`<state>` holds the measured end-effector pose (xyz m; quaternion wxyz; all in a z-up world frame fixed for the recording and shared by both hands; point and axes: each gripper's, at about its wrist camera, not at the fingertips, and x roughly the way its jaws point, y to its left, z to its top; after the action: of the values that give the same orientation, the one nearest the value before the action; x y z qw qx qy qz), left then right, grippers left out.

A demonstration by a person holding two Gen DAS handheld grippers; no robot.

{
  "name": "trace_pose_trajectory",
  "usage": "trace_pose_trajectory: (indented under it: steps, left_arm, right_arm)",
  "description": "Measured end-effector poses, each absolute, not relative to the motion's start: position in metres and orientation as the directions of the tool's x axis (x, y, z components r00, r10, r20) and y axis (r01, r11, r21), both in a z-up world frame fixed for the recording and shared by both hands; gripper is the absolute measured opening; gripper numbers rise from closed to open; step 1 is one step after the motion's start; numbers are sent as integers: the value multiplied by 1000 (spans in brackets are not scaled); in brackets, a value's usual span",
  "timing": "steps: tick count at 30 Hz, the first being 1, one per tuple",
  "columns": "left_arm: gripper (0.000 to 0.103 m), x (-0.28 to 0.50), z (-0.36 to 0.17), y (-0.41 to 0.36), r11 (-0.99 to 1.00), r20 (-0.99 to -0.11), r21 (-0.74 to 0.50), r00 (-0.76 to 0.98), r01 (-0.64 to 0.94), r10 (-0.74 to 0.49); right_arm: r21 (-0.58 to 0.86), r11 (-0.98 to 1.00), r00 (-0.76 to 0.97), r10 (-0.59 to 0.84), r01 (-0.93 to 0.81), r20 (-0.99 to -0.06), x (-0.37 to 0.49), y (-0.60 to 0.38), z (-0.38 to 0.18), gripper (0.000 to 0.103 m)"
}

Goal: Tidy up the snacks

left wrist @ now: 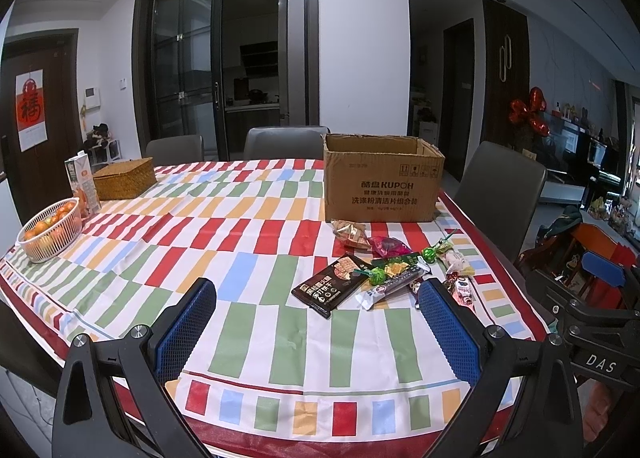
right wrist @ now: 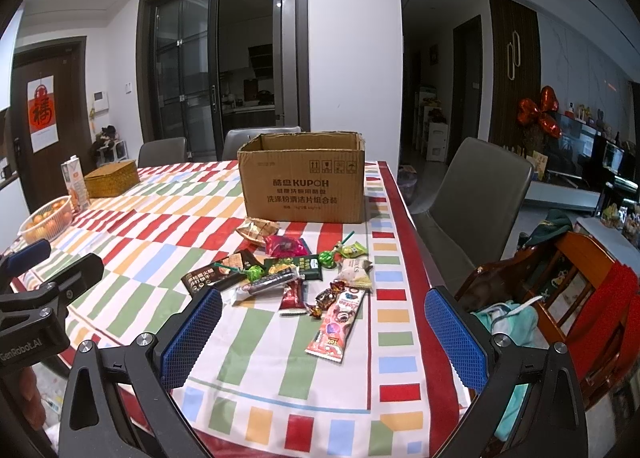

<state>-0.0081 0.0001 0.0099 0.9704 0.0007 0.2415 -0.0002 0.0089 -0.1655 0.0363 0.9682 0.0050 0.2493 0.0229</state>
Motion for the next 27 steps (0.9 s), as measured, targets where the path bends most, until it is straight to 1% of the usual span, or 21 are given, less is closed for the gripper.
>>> trace_pose_trajectory:
  steps: [15,20,21,27]
  left_arm:
    - [103,-8,8,-2,1000,-473,4,881,6,-4]
    - [102,-5,2,-6,999,-471,29,882,35,-18]
    - [102,-4,1,-7,999,-472,33,882,42,-22]
    - [91,11,-9,-11,995,-492,59,870,85,-45]
  right_arm:
    - [20,999,873,47,-43,-485,9,-166,33,103]
    - [13,999,872,42,-42,-488,11,-166,30,103]
    - [10,999,871,41,-41,-489,12,-167,28,103]
    - [-2,999,861,46,-54,-507,26,-168,20,101]
